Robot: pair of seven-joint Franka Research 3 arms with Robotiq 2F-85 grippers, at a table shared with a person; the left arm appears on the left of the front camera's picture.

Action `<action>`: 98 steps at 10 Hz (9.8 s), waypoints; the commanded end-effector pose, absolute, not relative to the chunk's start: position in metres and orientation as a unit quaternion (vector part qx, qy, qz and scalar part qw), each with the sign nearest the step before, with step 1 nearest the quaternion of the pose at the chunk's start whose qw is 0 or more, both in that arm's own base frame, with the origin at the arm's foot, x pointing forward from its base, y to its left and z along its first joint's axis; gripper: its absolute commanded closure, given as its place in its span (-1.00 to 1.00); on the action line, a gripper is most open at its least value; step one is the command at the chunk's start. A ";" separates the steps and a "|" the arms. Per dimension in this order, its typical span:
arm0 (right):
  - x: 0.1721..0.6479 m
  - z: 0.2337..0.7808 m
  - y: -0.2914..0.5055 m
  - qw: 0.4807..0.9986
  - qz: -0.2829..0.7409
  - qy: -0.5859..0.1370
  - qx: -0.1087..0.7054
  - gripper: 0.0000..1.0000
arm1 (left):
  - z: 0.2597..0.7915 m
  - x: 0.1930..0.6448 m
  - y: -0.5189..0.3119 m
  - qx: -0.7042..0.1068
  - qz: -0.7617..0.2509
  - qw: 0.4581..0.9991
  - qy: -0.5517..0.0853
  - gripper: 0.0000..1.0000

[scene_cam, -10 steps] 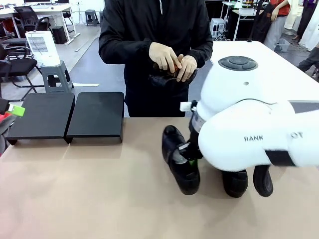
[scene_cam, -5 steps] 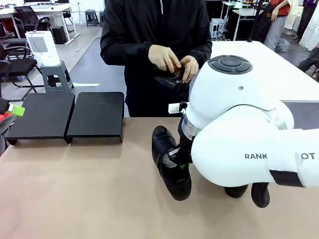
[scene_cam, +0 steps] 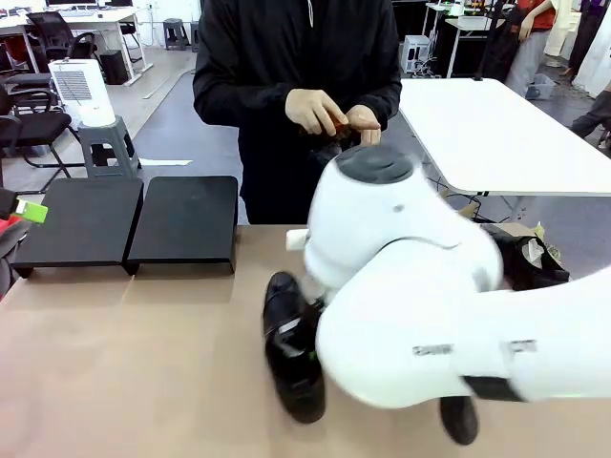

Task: Organize the shoes by placing them on the stand.
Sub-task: Pick up one Shoe and place it in the middle of the table, then place the Shoe from the middle of the table onto the Shoes Stand.

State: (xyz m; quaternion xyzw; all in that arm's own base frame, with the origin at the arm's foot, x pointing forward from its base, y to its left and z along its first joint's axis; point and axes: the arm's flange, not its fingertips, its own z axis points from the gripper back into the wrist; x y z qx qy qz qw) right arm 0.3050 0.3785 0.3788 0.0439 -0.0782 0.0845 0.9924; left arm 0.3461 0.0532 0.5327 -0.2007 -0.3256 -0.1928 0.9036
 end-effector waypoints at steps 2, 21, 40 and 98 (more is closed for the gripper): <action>0.329 0.351 0.425 0.993 0.047 -0.085 0.065 1.00 | 0.532 0.347 0.054 -0.208 -0.200 0.899 -0.329 -1.00; 0.323 0.359 0.397 0.991 -0.024 -0.084 0.102 -1.00 | 0.532 0.347 0.054 -0.208 -0.200 0.899 -0.329 -1.00; 0.269 0.489 0.248 0.973 -0.078 -0.200 0.085 -1.00 | 0.444 0.325 -0.271 -0.094 -0.012 0.981 -0.167 -1.00; 0.269 0.489 0.248 0.973 -0.078 -0.200 0.085 -1.00 | 0.533 0.443 -0.084 0.203 0.075 0.957 -0.194 1.00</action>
